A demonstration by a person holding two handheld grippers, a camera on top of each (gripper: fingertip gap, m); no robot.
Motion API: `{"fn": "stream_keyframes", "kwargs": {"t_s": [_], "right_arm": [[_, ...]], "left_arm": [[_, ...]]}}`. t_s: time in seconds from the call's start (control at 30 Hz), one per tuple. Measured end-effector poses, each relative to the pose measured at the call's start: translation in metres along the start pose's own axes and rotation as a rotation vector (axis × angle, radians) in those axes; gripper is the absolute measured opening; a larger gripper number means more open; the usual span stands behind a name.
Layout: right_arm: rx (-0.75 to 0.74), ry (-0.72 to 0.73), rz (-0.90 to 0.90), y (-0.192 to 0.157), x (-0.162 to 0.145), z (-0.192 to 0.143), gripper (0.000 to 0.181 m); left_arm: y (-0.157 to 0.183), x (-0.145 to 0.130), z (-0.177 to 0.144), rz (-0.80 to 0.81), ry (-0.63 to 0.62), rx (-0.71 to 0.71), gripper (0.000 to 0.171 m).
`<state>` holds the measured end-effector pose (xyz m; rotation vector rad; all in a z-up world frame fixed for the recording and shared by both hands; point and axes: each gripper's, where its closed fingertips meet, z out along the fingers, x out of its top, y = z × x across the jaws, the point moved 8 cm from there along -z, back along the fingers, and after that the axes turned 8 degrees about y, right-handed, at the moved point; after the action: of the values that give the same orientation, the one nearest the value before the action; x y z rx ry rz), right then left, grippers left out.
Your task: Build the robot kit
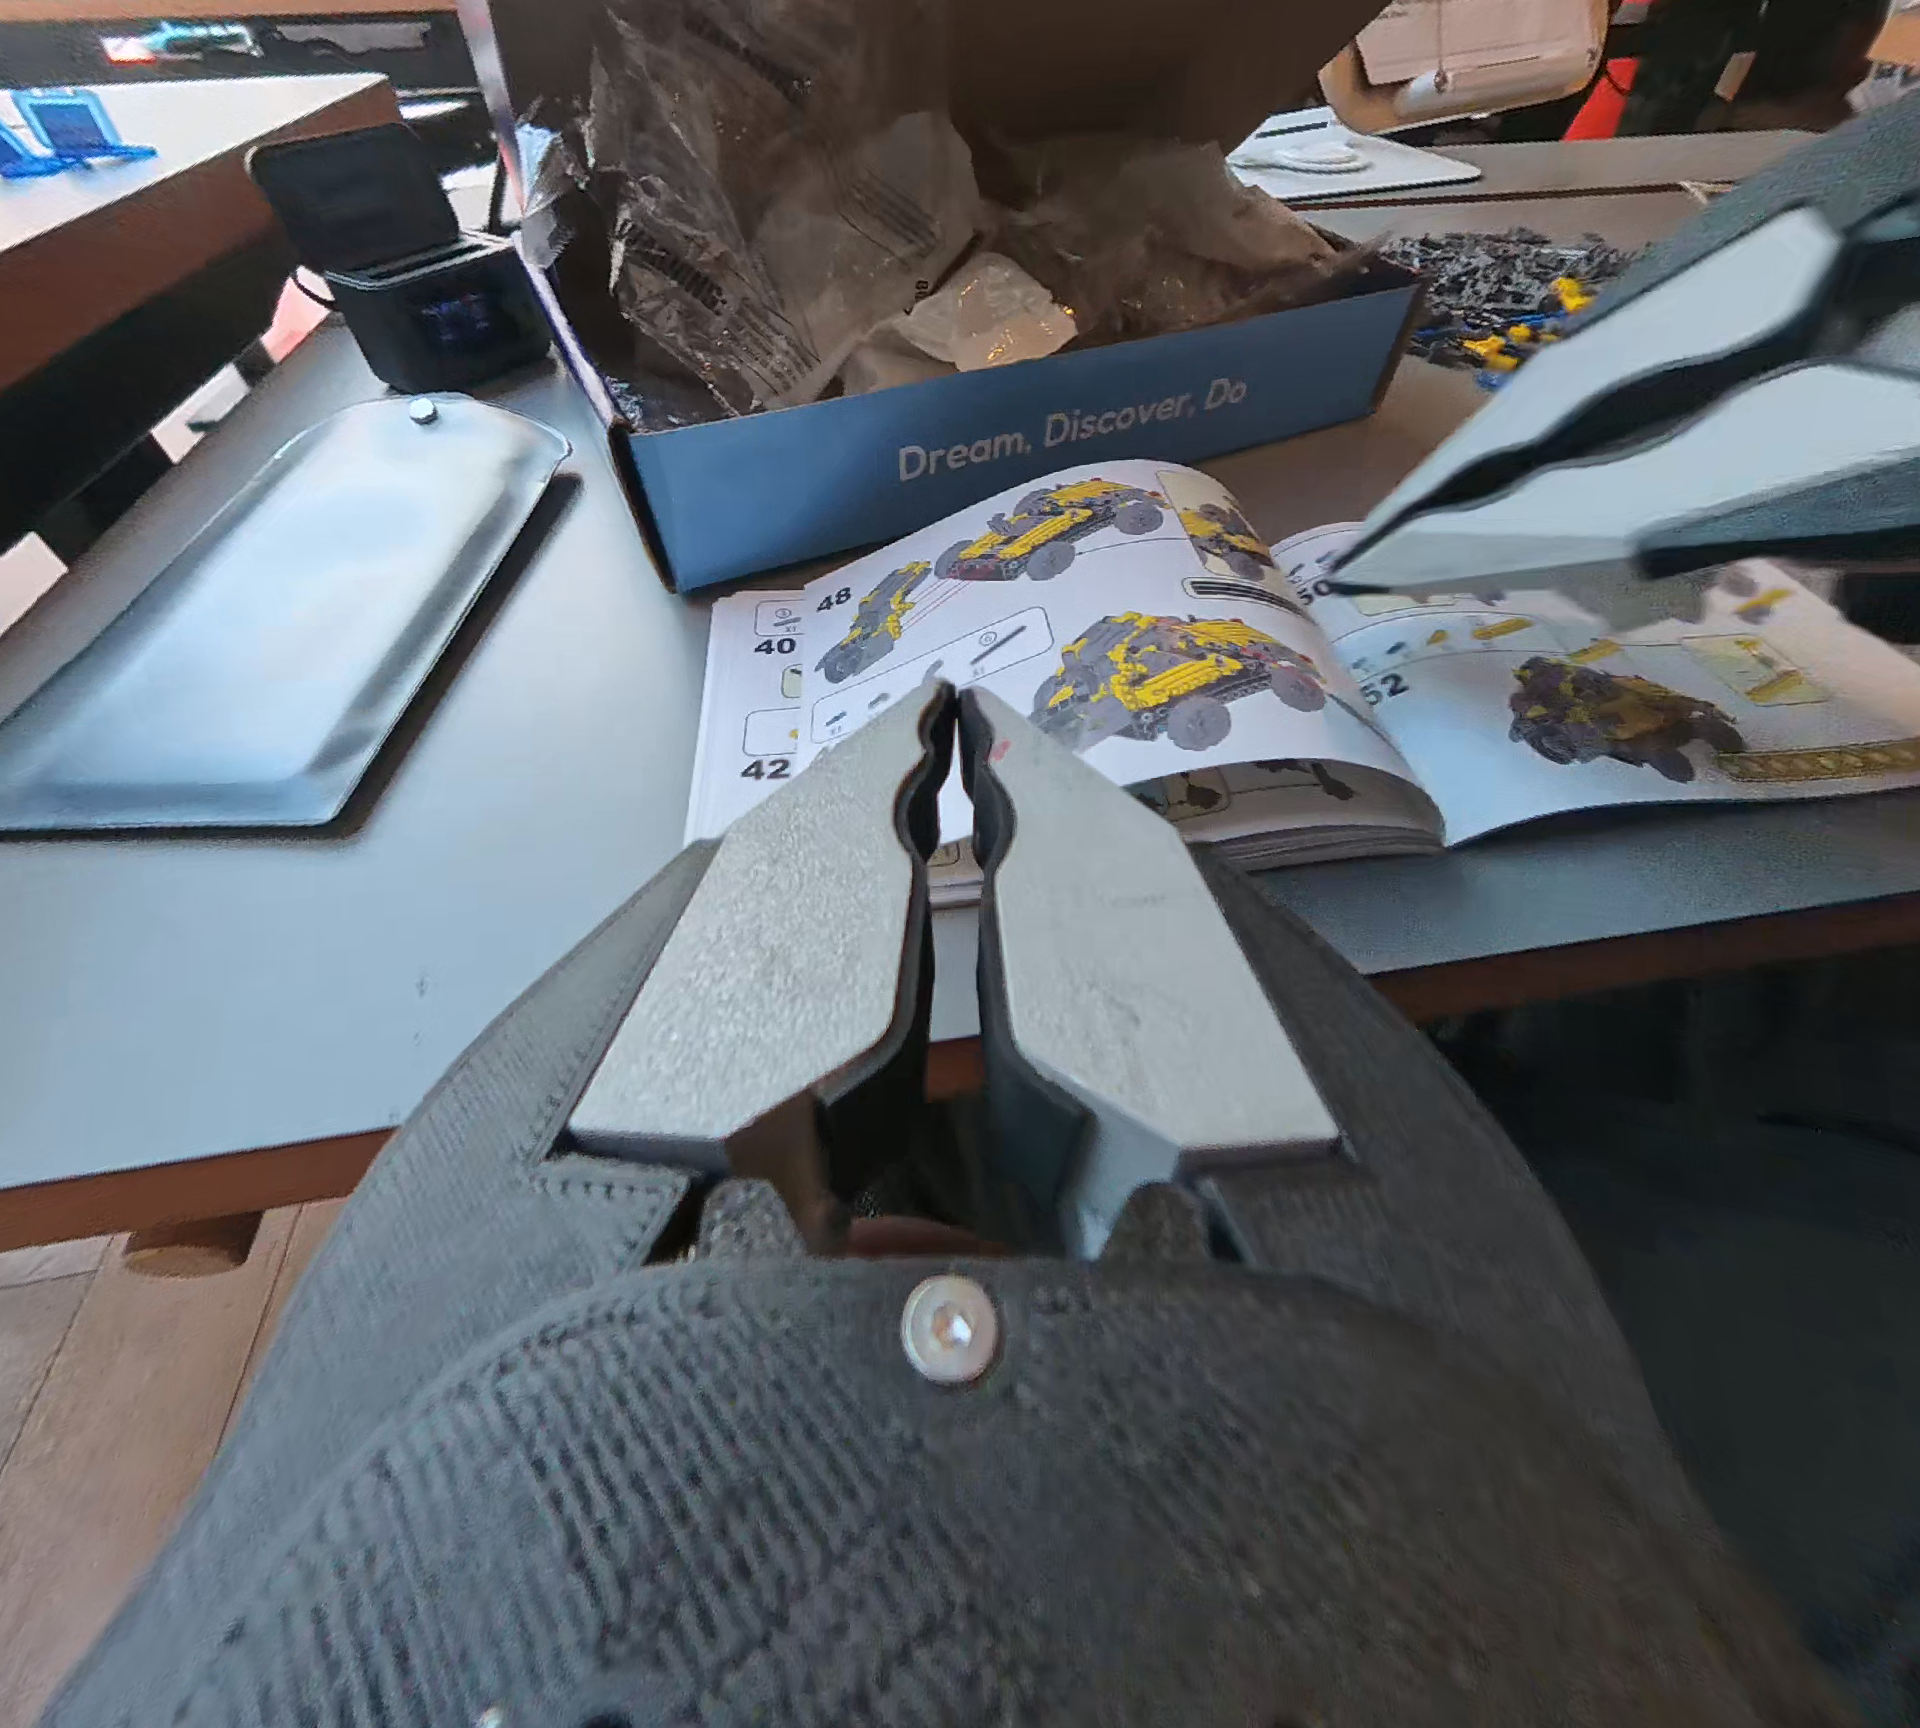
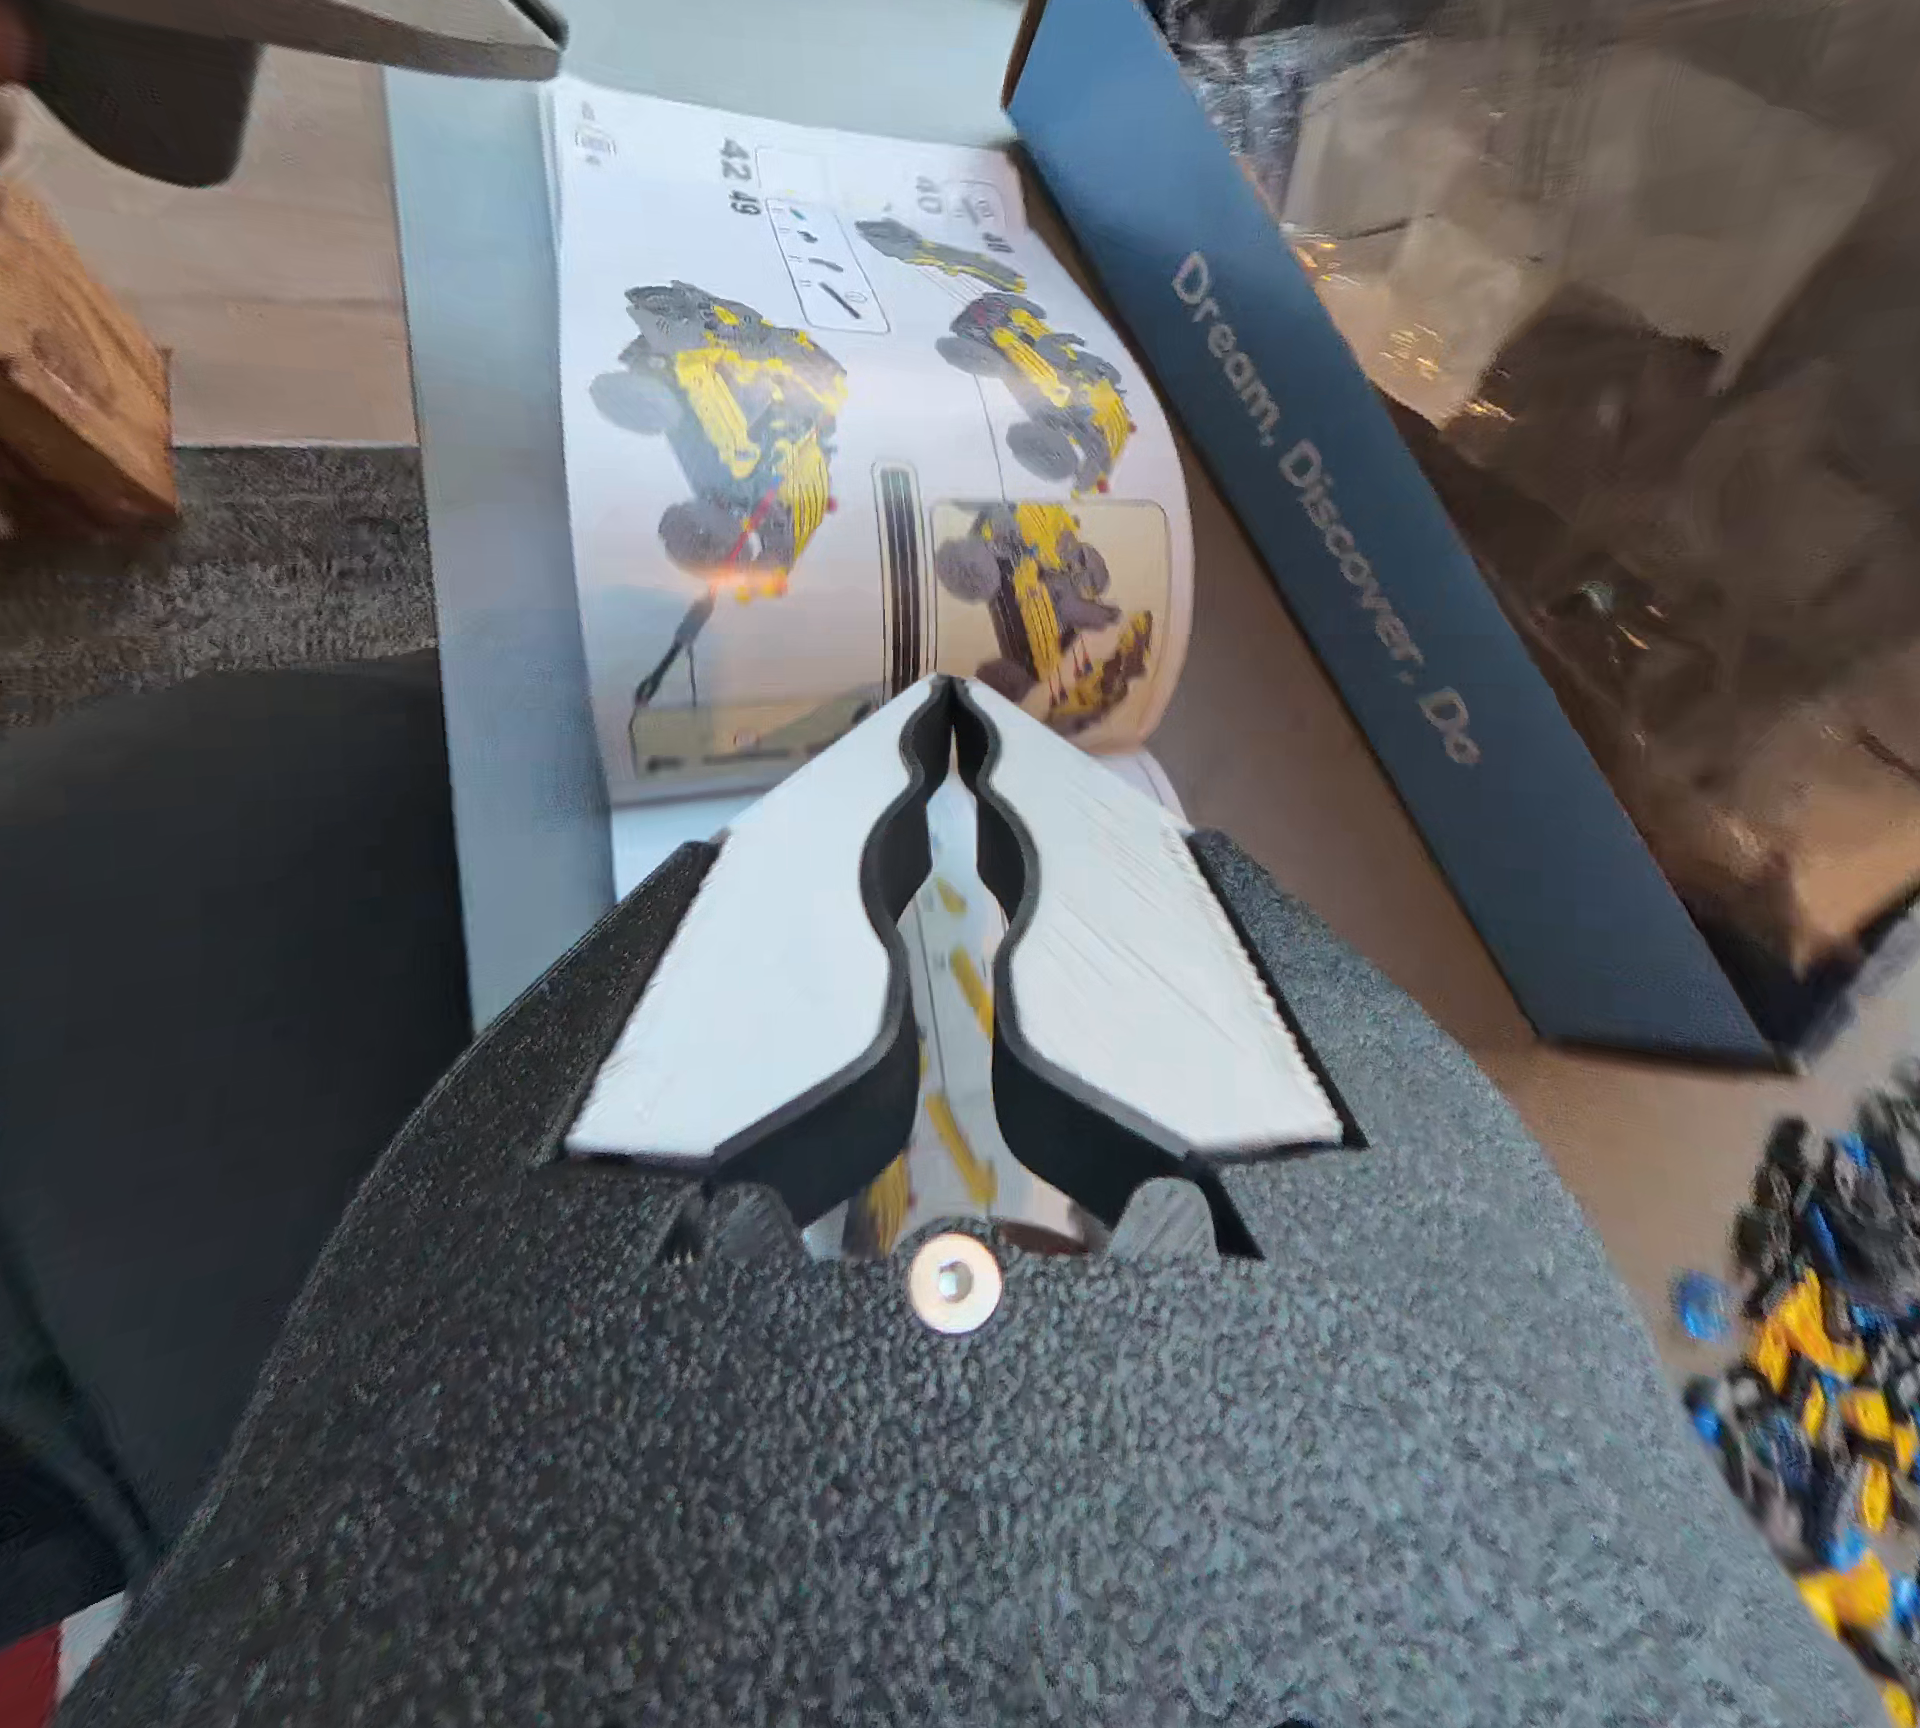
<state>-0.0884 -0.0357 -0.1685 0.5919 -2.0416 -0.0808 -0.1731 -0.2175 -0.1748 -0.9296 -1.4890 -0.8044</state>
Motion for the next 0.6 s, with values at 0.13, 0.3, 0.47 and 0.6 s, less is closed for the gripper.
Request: {"fn": "stream_keyframes", "kwargs": {"t_s": [0.13, 0.3, 0.47, 0.6], "right_arm": [[0.157, -0.106, -0.077, -0.008, -0.003, 0.044, 0.0], [0.235, -0.065, -0.152, -0.006, -0.005, 0.044, 0.0], [0.293, -0.022, -0.131, -0.001, -0.013, 0.037, 0.0], [0.302, -0.017, -0.062, 0.001, -0.014, 0.038, 0.0]], "left_arm": [[0.013, -0.005, 0.006, 0.001, -0.025, -0.077, 0.0], [0.035, -0.027, 0.018, 0.068, -0.17, -0.167, 0.0], [0.042, -0.038, 0.02, 0.108, -0.218, -0.187, 0.0], [0.042, -0.038, 0.02, 0.07, -0.221, -0.193, 0.0]]}}
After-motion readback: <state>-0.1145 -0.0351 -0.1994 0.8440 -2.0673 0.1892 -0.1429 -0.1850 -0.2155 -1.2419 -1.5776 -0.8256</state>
